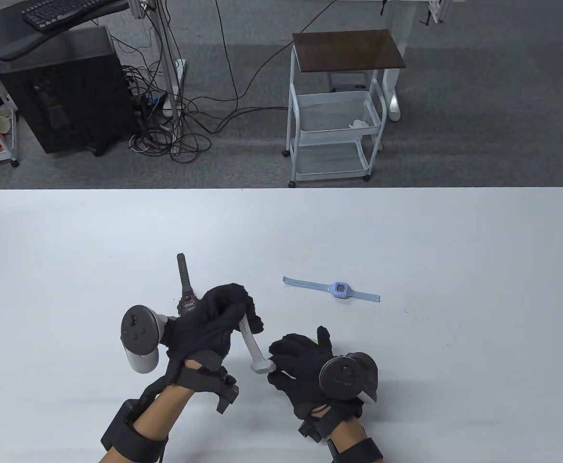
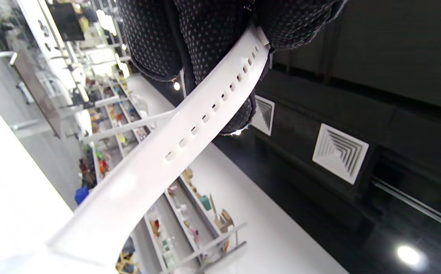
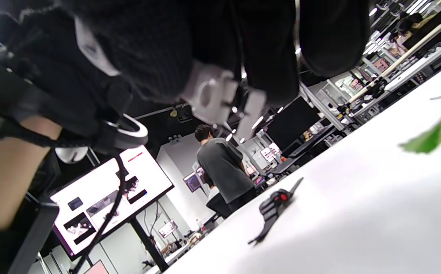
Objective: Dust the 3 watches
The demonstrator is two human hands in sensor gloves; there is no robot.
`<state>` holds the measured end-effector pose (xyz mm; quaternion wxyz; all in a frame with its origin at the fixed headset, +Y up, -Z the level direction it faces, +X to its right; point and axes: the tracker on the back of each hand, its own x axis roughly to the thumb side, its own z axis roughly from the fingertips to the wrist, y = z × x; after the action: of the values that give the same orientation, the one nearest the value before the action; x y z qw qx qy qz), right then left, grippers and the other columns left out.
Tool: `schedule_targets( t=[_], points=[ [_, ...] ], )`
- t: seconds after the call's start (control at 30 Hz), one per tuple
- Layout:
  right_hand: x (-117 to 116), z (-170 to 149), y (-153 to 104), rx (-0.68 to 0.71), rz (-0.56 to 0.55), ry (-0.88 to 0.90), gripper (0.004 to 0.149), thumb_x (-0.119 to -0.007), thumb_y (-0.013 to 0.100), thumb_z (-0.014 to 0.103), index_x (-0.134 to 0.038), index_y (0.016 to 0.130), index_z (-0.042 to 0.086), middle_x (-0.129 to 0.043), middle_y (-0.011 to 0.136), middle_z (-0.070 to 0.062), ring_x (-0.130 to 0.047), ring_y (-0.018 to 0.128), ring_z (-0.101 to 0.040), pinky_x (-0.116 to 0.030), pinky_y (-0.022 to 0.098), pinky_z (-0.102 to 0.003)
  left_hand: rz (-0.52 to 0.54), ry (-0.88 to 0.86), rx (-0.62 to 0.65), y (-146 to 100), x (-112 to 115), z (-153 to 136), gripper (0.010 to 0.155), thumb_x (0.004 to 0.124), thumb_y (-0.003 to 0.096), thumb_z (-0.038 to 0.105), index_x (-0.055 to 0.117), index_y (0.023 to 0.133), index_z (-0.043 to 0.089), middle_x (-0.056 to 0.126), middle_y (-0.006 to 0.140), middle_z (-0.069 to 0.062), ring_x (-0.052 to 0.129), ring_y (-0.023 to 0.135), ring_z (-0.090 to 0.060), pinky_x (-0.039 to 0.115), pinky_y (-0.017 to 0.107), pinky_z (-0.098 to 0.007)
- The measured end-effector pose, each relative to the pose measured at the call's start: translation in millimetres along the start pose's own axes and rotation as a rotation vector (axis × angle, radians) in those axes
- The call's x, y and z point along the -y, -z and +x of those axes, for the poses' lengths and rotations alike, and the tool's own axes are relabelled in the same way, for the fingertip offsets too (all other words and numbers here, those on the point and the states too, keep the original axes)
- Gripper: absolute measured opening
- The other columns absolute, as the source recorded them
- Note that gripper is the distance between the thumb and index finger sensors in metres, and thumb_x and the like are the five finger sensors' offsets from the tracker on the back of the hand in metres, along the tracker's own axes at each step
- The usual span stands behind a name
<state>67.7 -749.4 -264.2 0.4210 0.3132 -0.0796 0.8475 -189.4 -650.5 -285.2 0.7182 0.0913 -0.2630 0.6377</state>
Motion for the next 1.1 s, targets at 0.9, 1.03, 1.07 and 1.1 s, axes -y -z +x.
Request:
schedule_targets(
  t=[0.9, 1.03, 1.07, 1.1],
  points=[
    [81, -20, -19, -0.205, -0.484, 0.451, 0.036, -0.094, 0.035, 0.045, -0.097, 0.056, 0.016, -0.102, 0.059, -0.010, -0.102, 0.049, -0.036, -0.047, 0.052, -0.078, -0.301, 0.496, -0.124, -45, -23, -25, 0.046, 0.073, 0.0598, 0.038, 0.066, 0.103, 0.022, 0.086, 0.085, 0.007, 0.110, 0.061, -0.005, 0.077, 0.074, -0.040],
    [91, -10, -19, -0.204, -0.466, 0.425, 0.037, -0.095, 0.033, 0.048, -0.100, 0.052, 0.017, -0.106, 0.051, -0.007, -0.106, 0.041, -0.031, -0.051, 0.052, -0.076, -0.389, 0.478, -0.189, -55, -14, -33, 0.047, 0.074, 0.0593, 0.038, 0.067, 0.102, 0.021, 0.087, 0.084, 0.007, 0.111, 0.060, -0.006, 0.076, 0.074, -0.041],
    [93, -9, -19, -0.205, -0.463, 0.421, 0.037, -0.095, 0.033, 0.049, -0.100, 0.052, 0.017, -0.106, 0.050, -0.006, -0.106, 0.039, -0.029, -0.052, 0.052, -0.075, -0.403, 0.472, -0.207, -58, -11, -35, 0.046, 0.074, 0.0591, 0.038, 0.068, 0.102, 0.021, 0.088, 0.084, 0.007, 0.111, 0.060, -0.006, 0.076, 0.074, -0.041],
    [93, -9, -20, -0.206, -0.469, 0.425, 0.038, -0.096, 0.032, 0.049, -0.101, 0.051, 0.017, -0.107, 0.049, -0.006, -0.107, 0.038, -0.029, -0.052, 0.051, -0.075, -0.412, 0.462, -0.216, -60, -9, -37, 0.046, 0.074, 0.0591, 0.038, 0.068, 0.102, 0.021, 0.088, 0.084, 0.007, 0.111, 0.061, -0.006, 0.076, 0.075, -0.041]
  ],
)
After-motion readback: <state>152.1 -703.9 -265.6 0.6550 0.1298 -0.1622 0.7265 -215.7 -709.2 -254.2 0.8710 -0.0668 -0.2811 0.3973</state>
